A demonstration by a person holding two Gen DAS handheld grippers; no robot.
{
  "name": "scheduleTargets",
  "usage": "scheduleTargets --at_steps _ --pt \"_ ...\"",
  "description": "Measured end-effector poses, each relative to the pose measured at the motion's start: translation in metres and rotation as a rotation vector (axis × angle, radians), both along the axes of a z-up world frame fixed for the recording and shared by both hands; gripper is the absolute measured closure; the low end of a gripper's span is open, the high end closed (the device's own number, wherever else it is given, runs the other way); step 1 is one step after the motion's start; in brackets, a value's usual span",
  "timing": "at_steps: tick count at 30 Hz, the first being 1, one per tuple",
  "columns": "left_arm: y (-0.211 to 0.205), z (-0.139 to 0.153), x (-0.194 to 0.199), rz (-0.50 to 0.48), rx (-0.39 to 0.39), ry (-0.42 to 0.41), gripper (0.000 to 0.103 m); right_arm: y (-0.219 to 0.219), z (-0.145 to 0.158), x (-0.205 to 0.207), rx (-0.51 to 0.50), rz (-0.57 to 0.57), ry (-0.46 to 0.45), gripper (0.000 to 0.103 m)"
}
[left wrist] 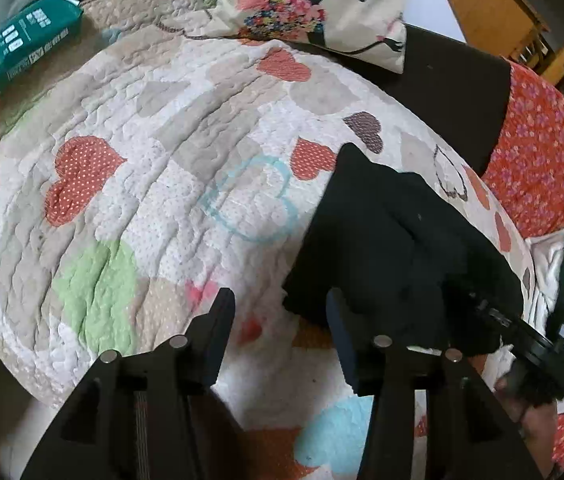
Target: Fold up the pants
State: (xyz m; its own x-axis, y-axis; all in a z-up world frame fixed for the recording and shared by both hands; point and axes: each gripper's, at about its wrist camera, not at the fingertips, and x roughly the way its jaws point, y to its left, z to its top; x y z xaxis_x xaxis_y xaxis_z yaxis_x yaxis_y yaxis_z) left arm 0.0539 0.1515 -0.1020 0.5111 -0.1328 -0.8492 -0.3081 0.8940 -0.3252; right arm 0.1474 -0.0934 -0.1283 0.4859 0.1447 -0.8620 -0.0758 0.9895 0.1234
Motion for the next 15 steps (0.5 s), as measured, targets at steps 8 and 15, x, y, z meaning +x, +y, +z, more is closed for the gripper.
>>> scheduleTargets --at_steps 8,15 --pt "-0.066 0.042 -0.020 -0.148 0.161 -0.084 0.056 -0.055 -0.001 -0.095 0.198 -0.239 -0.020 0.047" --pt "-0.108 0.075 -0.045 -0.258 0.248 -0.142 0.053 -0.057 -0.027 -0.136 0.211 -0.270 0.069 0.044"
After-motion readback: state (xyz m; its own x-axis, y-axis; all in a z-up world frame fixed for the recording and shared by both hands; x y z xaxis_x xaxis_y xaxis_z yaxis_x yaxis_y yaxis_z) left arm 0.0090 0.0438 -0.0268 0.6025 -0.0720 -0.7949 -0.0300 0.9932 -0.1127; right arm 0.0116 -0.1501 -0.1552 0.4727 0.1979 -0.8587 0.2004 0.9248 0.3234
